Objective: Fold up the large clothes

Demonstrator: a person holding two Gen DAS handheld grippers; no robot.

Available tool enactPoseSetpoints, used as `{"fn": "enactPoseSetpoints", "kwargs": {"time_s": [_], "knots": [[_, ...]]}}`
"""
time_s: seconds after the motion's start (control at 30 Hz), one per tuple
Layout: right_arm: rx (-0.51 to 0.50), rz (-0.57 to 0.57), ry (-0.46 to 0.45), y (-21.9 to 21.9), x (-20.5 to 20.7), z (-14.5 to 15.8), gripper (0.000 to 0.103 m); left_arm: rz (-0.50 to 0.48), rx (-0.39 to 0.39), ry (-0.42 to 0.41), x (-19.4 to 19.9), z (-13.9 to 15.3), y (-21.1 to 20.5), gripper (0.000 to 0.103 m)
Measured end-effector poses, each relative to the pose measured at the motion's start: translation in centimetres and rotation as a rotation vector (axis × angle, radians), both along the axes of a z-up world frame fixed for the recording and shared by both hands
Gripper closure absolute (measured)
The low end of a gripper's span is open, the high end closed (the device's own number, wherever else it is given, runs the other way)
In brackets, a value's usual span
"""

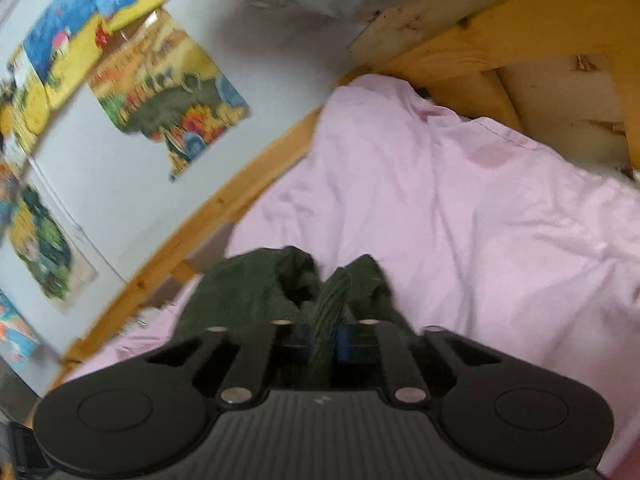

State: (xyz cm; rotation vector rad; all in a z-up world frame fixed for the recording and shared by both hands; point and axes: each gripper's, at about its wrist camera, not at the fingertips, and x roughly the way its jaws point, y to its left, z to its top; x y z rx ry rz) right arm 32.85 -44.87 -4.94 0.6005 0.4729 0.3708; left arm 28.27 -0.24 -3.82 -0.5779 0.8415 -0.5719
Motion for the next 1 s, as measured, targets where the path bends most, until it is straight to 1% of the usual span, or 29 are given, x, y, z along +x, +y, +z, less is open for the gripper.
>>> {"fn": "enactPoseSetpoints", "kwargs": {"time_s": [0.07,0.13,0.17,0.2,0.23,0.27,0.3,0.33,0.37,0.4,0.43,0.47,0.5,0.53,0.6,0.63,0.67,0.73,0.8,0.83,0.87,0.9,0.93,0.97,1.0], "knots": [[-0.062,0.017,-0.047,0.8,0.5,0.9,0.096,-0.007,0.001,-0.004,0.1,-0.1,-0.3,0.011],[-0.081,0.046,-0.114,1.6,1.1,1.8,0.096,-0.014,0.009,-0.012,0.1,-0.2,-0.5,0.011],[-0.122,0.051,-0.129,2.0,1.7,1.8,0.096,-0.017,0.015,-0.018,0.0,-0.2,-0.6,0.011],[-0.204,0.05,-0.105,2.5,2.8,1.2,0.096,-0.018,0.023,-0.025,0.0,-0.2,-0.7,0.011],[-0.258,0.058,-0.05,2.9,3.9,0.3,0.096,-0.019,0.03,-0.032,-0.1,-0.2,-0.8,0.011],[-0.273,0.07,0.014,2.9,5.0,-0.9,0.096,-0.021,0.034,-0.035,-0.1,-0.2,-0.9,0.011],[-0.267,0.062,0.025,2.8,5.1,-1.3,0.096,-0.023,0.038,-0.038,-0.1,-0.2,-1.0,0.01],[-0.248,0.051,0.015,2.6,5.0,-1.3,0.094,-0.026,0.042,-0.037,-0.1,-0.3,-1.1,0.01],[-0.23,0.041,0.007,2.5,4.7,-1.0,0.084,-0.028,0.046,-0.038,-0.1,-0.4,-1.2,0.01],[-0.225,0.024,-0.003,2.5,4.4,-0.5,0.077,-0.032,0.054,-0.042,-0.2,-0.4,-1.3,0.01],[-0.238,0.008,-0.014,2.4,4.1,0.0,0.059,-0.038,0.065,-0.052,-0.3,-0.3,-1.4,0.01],[-0.258,-0.008,-0.031,2.4,3.8,0.6,0.044,-0.038,0.075,-0.059,-0.4,-0.3,-1.5,0.01],[-0.268,-0.01,-0.059,2.2,3.3,1.5,0.043,-0.037,0.083,-0.062,-0.5,-0.3,-1.6,0.01],[-0.258,-0.005,-0.081,2.1,2.7,2.4,0.043,-0.037,0.087,-0.063,-0.6,-0.3,-1.7,0.01],[-0.217,0.011,-0.103,1.8,1.3,3.6,0.043,-0.042,0.09,-0.057,-0.5,-0.4,-1.7,0.008],[-0.204,0.028,-0.092,1.9,0.6,3.9,0.046,-0.044,0.086,-0.052,-0.4,-0.5,-1.6,0.008],[-0.203,0.05,-0.078,2.1,-0.1,4.1,0.051,-0.044,0.087,-0.052,-0.4,-0.5,-1.7,0.008],[-0.249,0.119,-0.031,3.2,-1.6,3.7,0.055,-0.046,0.089,-0.05,-0.3,-0.5,-1.6,0.008],[-0.303,0.155,0.039,4.4,-2.1,2.8,0.056,-0.046,0.088,-0.047,-0.3,-0.5,-1.6,0.008],[-0.325,0.152,0.062,4.8,-2.2,2.2,0.065,-0.045,0.087,-0.048,-0.3,-0.5,-1.6,0.008],[-0.326,0.153,0.07,4.8,-2.4,1.9,0.089,-0.046,0.087,-0.049,-0.3,-0.5,-1.6,0.008],[-0.311,0.147,0.066,4.7,-2.8,1.6,0.096,-0.046,0.086,-0.051,-0.3,-0.6,-1.6,0.008],[-0.299,0.14,0.051,4.6,-3.3,1.6,0.101,-0.045,0.085,-0.05,-0.3,-0.7,-1.6,0.008],[-0.303,0.134,0.028,4.5,-4.0,1.7,0.101,-0.047,0.085,-0.049,-0.2,-0.7,-1.6,0.008],[-0.331,0.13,-0.004,4.7,-5.2,1.9,0.101,-0.047,0.085,-0.049,-0.2,-0.7,-1.7,0.008]]}}
